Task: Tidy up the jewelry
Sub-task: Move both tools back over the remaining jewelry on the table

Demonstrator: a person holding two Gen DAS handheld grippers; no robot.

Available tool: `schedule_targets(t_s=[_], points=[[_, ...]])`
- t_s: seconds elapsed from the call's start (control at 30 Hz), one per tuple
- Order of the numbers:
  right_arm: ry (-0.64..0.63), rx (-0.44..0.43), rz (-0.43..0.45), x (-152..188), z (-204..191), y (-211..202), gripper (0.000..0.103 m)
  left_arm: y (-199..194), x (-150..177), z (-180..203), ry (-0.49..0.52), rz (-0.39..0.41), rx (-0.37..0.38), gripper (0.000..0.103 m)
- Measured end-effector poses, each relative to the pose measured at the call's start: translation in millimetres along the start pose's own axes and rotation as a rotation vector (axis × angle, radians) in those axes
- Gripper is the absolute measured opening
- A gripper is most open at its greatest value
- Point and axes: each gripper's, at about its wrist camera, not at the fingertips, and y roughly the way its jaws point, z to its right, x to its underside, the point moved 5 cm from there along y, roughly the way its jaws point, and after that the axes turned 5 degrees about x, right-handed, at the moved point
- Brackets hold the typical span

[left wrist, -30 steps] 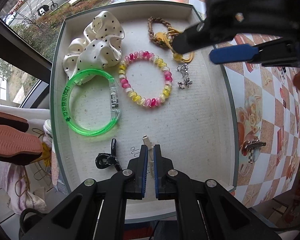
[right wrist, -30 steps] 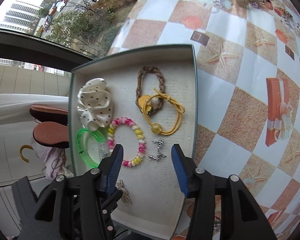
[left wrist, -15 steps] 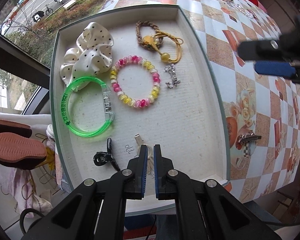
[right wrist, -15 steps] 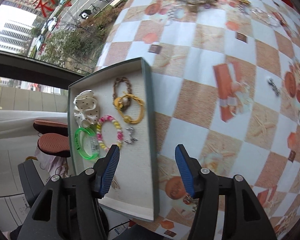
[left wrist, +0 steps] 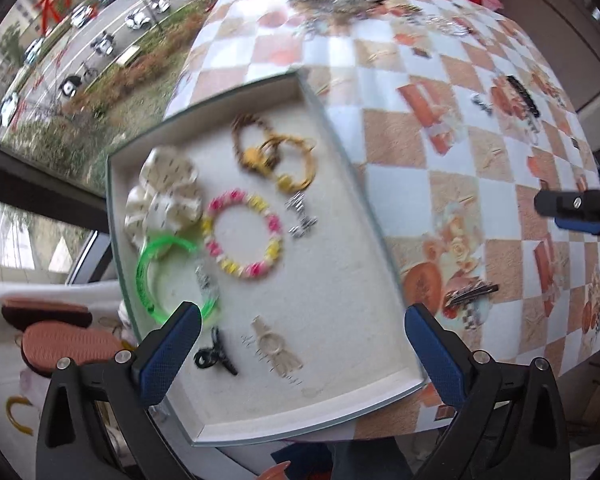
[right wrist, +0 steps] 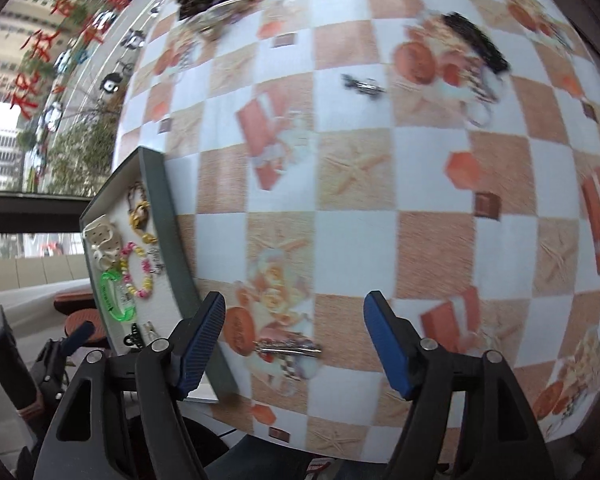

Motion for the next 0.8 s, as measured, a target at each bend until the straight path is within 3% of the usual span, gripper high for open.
schedule_targets(t_s=[0.17, 0.43, 0.6, 0.8], points=[[0.051, 0.017, 0.008, 4.9, 30.2, -4.8, 0.082, -1.9, -13.6, 22.5, 0.052, 0.012, 0.017, 0.103], [0.064, 0.066, 0.049, -5.3, 69.5, -16.8, 0.082, 2.6, -25.9, 78.4, 0.077, -0.028, 0.149, 0.103], [0.032, 0.094, 0.067, -23.0, 92.8, -21.9, 0.082, 13.7, -27.9, 110.5, 0.043, -0.074, 0.182, 0.103], [-0.042, 0.131, 0.083, -51.6, 111.8, -25.7, 0.082, 33.6, -26.8, 133.5, -0.081, -0.138, 0.198, 0.103]])
